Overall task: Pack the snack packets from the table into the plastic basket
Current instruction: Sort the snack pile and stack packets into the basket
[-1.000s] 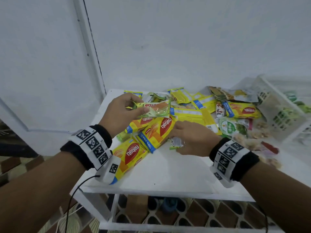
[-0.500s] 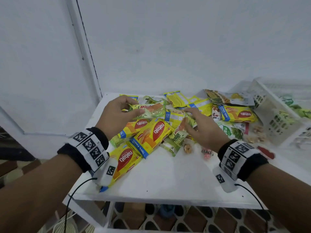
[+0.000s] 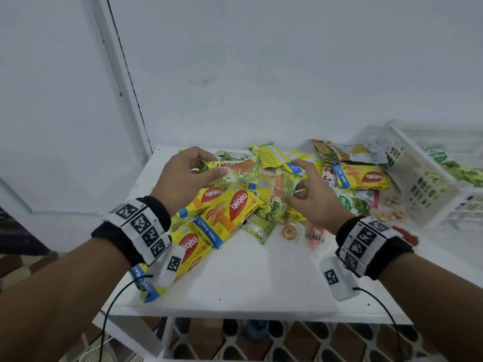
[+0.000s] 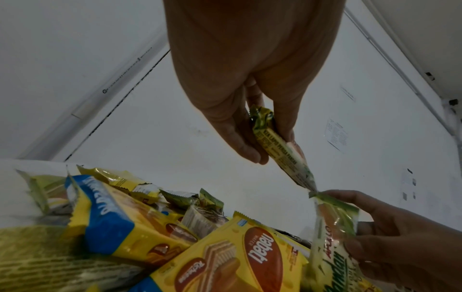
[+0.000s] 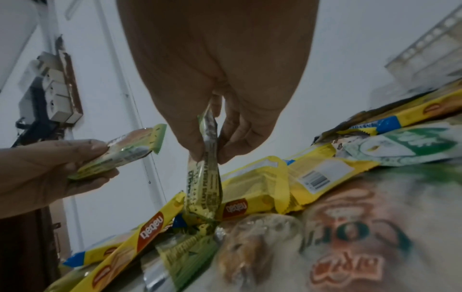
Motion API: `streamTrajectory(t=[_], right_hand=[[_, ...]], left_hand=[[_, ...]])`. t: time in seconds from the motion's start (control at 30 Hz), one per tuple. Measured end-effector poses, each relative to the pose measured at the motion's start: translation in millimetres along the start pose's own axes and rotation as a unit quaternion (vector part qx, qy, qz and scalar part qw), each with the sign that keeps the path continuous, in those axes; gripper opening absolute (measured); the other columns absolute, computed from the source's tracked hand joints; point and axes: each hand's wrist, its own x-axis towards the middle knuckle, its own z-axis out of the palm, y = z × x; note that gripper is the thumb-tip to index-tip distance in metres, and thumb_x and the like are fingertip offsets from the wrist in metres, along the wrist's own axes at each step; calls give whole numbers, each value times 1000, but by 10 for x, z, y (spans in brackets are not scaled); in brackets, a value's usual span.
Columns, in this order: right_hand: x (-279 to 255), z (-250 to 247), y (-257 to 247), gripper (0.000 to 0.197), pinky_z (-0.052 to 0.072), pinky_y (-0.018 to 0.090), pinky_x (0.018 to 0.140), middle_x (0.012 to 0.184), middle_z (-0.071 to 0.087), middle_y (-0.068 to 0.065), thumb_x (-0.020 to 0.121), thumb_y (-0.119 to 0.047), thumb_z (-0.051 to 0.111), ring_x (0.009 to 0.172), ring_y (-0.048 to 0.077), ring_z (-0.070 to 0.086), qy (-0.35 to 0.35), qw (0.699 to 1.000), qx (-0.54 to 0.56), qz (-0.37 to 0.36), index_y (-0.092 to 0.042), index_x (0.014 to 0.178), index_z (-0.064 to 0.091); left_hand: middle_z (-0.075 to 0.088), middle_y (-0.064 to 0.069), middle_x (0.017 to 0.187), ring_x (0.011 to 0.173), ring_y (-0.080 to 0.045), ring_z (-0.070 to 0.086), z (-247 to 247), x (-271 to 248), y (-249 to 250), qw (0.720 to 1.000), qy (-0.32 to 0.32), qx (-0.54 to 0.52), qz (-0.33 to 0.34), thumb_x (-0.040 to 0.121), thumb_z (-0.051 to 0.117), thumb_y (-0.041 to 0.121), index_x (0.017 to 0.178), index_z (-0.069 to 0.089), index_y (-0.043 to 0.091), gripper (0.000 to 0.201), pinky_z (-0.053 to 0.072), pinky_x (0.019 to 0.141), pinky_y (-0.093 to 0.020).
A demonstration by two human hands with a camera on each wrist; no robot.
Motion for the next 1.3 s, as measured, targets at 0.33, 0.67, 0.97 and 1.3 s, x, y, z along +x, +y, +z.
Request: streamTrajectory(t=[0.33,0.67,0.97,1.3], right_hand=[[-146,-239,37,23,49,39,64,88,65,17,98,-32,66,67,37,63,31,996,-79,-15,-22,116,57],[-505,-958,236,26,58,60,74,97,72,8,84,-55,68,85,38,69,200,974,66,87,-35,98,59],[-493,-2152,766,17,60,52,87,112,68,11,96,-18,70,101,30,72,281,933,214,74,-23,103,55],[-446,-3283,1282,15,61,33,80,109,68,17,99,-10,64,95,24,75,249,911,321,66,-10,102,50]], left_hand=[[72,-19,98,74,-28,74,156,79,159,999,-31,4,25,82,86,24,103,68,10,31,63,70,-37],[68,-27,96,72,-20,69,940,230,502,992,-99,-34,69,81,86,20,101,67,6,31,61,67,-28],[68,-28,96,76,-25,70,2130,393,1078,989,-99,-41,99,81,86,20,99,68,6,29,64,74,-38],[71,-23,98,88,-30,74,3430,647,1644,991,-87,-44,90,82,85,22,101,67,6,31,64,72,-34]])
